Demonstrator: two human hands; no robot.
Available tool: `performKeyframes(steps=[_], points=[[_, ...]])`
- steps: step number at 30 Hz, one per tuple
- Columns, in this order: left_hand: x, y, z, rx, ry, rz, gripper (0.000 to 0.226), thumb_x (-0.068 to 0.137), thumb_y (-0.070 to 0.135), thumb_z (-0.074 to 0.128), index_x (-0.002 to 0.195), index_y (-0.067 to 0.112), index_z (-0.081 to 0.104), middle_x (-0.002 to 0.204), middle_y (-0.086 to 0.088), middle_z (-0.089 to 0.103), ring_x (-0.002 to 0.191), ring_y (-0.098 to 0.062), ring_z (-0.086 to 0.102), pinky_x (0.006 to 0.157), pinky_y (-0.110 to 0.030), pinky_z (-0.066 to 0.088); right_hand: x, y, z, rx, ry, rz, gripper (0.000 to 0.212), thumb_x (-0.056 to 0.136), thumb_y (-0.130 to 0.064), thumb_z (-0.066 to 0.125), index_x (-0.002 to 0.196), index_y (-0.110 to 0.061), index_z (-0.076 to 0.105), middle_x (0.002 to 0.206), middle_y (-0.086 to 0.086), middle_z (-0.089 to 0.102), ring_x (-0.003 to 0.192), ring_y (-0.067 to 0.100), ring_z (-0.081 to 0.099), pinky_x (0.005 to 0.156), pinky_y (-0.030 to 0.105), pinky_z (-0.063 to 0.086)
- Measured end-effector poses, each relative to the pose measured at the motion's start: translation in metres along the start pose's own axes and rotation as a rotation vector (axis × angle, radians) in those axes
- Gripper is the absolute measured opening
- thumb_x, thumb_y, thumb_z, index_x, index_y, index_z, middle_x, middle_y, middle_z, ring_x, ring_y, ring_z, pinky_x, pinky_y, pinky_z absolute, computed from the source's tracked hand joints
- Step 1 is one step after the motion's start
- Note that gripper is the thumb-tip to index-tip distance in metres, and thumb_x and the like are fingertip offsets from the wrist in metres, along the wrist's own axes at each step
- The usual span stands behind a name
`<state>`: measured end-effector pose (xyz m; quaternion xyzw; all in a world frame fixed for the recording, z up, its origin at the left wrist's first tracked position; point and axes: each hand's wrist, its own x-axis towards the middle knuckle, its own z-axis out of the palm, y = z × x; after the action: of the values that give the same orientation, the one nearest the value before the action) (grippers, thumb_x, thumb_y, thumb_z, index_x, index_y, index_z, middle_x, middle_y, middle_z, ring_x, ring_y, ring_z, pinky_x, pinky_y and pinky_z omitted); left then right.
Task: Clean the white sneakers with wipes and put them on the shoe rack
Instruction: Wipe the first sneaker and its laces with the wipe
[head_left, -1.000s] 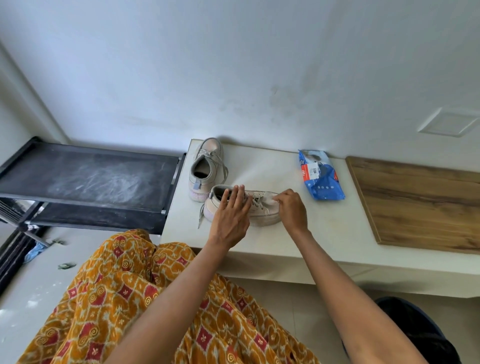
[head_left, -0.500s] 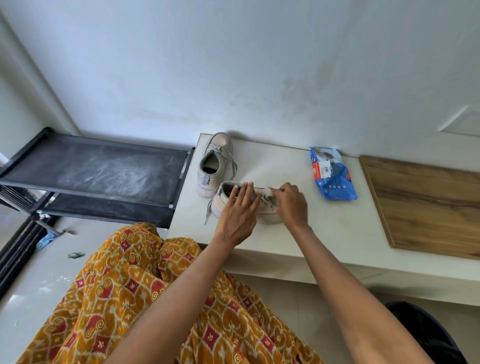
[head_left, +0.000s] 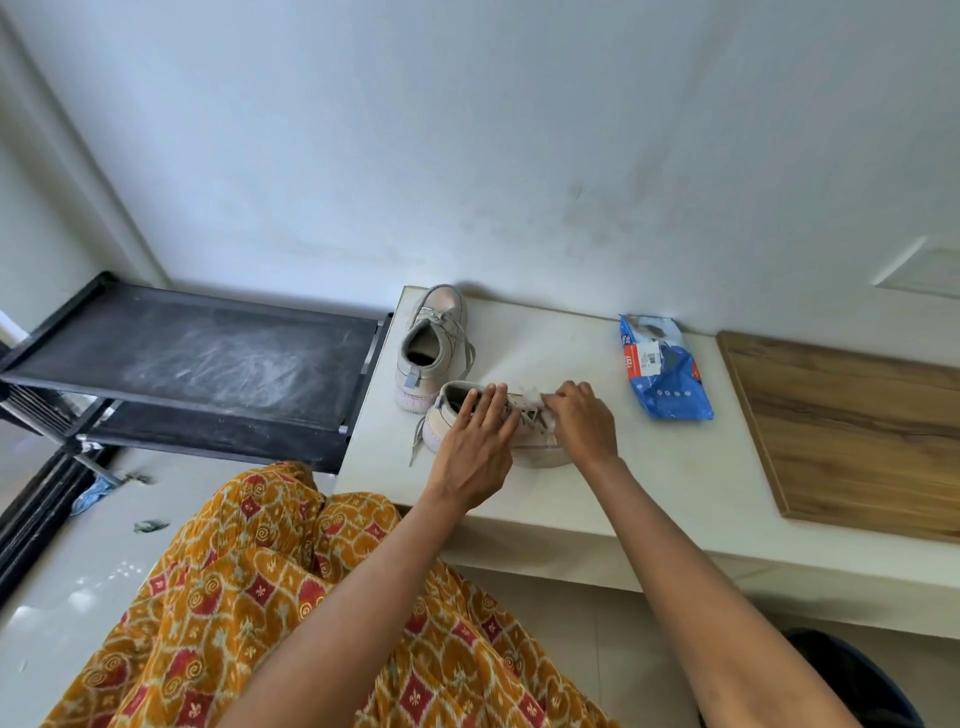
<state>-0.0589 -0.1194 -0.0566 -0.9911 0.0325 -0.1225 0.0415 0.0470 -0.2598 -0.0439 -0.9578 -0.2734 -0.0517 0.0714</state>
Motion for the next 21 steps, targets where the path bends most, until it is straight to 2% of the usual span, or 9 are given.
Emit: performKeyframes(steps=[4, 6, 8, 10, 12, 14, 16, 18, 21], points=[[0.002, -0.007, 0.0, -0.018, -0.093, 0.065, 0.059, 0.092, 0.008, 0.033, 0.149, 0.01, 0.016, 0.157, -0.019, 0.001, 0.145, -0.032, -0.001, 0.113, -0.041, -0.015, -0.001, 0.016, -0.011, -0.139, -0.054, 0.03, 0.027, 0.094, -0.014, 0.046, 0.11, -0.021, 0.067, 0.105, 0.006, 0.061, 0.103, 0.026, 0.051, 0.071, 0.034, 0.04], [0.007, -0.014, -0.003, -0.012, -0.133, 0.113, 0.064, 0.091, -0.001, 0.031, 0.15, 0.009, 0.007, 0.157, -0.018, -0.005, 0.145, -0.032, -0.007, 0.113, -0.039, -0.016, -0.005, 0.019, -0.014, -0.167, -0.051, 0.038, 0.028, 0.095, -0.015, 0.044, 0.108, -0.018, 0.068, 0.104, 0.007, 0.061, 0.102, 0.026, 0.052, 0.068, 0.032, 0.039], [0.013, -0.018, -0.008, -0.029, -0.121, 0.169, 0.064, 0.09, -0.003, 0.033, 0.149, 0.007, 0.01, 0.156, -0.02, 0.006, 0.145, -0.034, 0.003, 0.116, -0.038, -0.009, -0.009, 0.022, -0.016, -0.193, -0.047, 0.045, 0.028, 0.095, -0.016, 0.042, 0.106, -0.013, 0.068, 0.103, 0.007, 0.062, 0.102, 0.025, 0.053, 0.066, 0.031, 0.038], [0.02, -0.021, -0.012, -0.05, -0.077, 0.223, 0.066, 0.085, -0.006, 0.043, 0.146, 0.005, 0.022, 0.147, -0.022, 0.029, 0.136, -0.037, 0.027, 0.118, -0.039, 0.011, -0.014, 0.026, -0.016, -0.214, -0.035, 0.049, 0.028, 0.094, -0.016, 0.043, 0.102, -0.01, 0.07, 0.1, 0.008, 0.064, 0.099, 0.025, 0.055, 0.063, 0.03, 0.037], [0.029, -0.022, -0.013, -0.062, -0.057, 0.268, 0.068, 0.075, -0.01, 0.052, 0.14, 0.004, 0.036, 0.126, -0.019, 0.048, 0.114, -0.035, 0.048, 0.104, -0.039, 0.038, -0.016, 0.032, -0.021, -0.207, -0.019, 0.091, 0.028, 0.091, -0.015, 0.044, 0.097, -0.01, 0.071, 0.094, 0.008, 0.065, 0.093, 0.024, 0.057, 0.061, 0.03, 0.038], [0.035, -0.025, -0.013, -0.101, -0.046, 0.308, 0.069, 0.067, -0.013, 0.058, 0.133, 0.003, 0.045, 0.11, -0.017, 0.055, 0.095, -0.032, 0.055, 0.082, -0.04, 0.052, -0.013, 0.035, -0.029, -0.114, 0.028, 0.175, 0.028, 0.09, -0.014, 0.045, 0.093, -0.009, 0.072, 0.09, 0.009, 0.064, 0.086, 0.026, 0.058, 0.058, 0.029, 0.038], [0.04, -0.029, -0.016, -0.118, -0.043, 0.356, 0.066, 0.066, -0.012, 0.063, 0.128, 0.005, 0.051, 0.104, -0.016, 0.056, 0.087, -0.031, 0.057, 0.065, -0.038, 0.053, -0.003, 0.029, -0.038, 0.037, 0.098, 0.233, 0.027, 0.091, -0.014, 0.045, 0.098, -0.01, 0.07, 0.093, 0.012, 0.063, 0.083, 0.029, 0.059, 0.058, 0.028, 0.036], [0.043, -0.032, -0.019, -0.114, -0.037, 0.406, 0.06, 0.067, -0.008, 0.068, 0.123, 0.008, 0.056, 0.1, -0.014, 0.058, 0.082, -0.028, 0.059, 0.054, -0.034, 0.049, 0.011, 0.015, -0.044, 0.142, 0.116, 0.196, 0.029, 0.091, -0.013, 0.044, 0.108, -0.014, 0.067, 0.097, 0.013, 0.062, 0.087, 0.03, 0.059, 0.06, 0.027, 0.036], [0.045, -0.034, -0.017, -0.136, -0.051, 0.471, 0.053, 0.068, -0.009, 0.067, 0.117, 0.01, 0.059, 0.1, -0.014, 0.057, 0.08, -0.028, 0.059, 0.049, -0.034, 0.049, 0.024, -0.005, -0.042, 0.203, 0.013, 0.056, 0.03, 0.091, -0.018, 0.045, 0.108, -0.018, 0.069, 0.1, 0.01, 0.062, 0.093, 0.028, 0.058, 0.064, 0.027, 0.037]])
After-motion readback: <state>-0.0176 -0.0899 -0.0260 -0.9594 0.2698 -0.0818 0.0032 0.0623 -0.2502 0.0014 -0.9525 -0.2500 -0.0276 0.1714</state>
